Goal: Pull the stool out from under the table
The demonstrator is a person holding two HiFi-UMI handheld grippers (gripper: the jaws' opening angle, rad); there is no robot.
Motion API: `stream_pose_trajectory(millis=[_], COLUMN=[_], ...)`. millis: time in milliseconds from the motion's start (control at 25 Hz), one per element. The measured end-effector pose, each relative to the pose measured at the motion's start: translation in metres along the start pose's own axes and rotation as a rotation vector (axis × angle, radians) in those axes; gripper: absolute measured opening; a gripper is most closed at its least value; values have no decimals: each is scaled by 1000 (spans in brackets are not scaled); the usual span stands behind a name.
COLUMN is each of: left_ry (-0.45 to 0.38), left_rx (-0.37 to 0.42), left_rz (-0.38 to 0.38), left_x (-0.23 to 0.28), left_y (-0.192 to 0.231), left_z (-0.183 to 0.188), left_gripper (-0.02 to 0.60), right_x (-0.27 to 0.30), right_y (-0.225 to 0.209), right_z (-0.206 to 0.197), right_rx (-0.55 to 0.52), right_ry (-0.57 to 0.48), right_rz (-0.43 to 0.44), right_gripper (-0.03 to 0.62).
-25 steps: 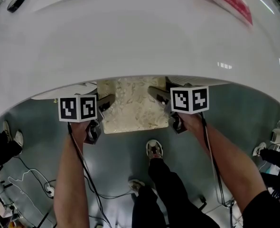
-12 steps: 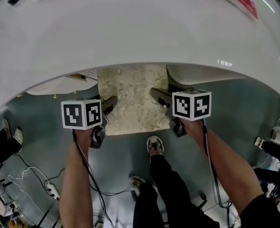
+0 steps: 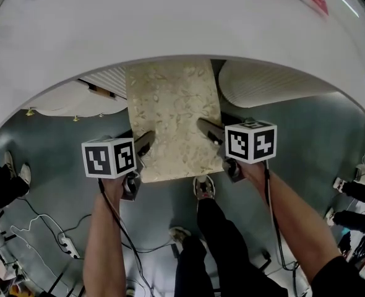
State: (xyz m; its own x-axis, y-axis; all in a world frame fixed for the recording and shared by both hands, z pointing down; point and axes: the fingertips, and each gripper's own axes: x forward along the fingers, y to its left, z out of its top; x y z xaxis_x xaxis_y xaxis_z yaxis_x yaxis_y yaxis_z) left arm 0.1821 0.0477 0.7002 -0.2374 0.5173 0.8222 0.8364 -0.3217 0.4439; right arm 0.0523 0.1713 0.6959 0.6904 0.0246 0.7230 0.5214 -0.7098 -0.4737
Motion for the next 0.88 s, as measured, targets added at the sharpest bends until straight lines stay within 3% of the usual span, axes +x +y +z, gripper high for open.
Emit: stream_pose_trajectory(millis=[440, 880], left_ry=[23, 66], left_rx=[-46, -22], left_rz=[-28, -43], left_x=[0, 6], left_y=[-3, 3], left_z=[-4, -7], left_gripper=[241, 238], right_x=[-4, 1], right_y=[2, -1], right_z=[4, -9], right_rx=[-4, 47], right_ry=[40, 63], right_rz=[-21, -45], right_gripper=[284, 281])
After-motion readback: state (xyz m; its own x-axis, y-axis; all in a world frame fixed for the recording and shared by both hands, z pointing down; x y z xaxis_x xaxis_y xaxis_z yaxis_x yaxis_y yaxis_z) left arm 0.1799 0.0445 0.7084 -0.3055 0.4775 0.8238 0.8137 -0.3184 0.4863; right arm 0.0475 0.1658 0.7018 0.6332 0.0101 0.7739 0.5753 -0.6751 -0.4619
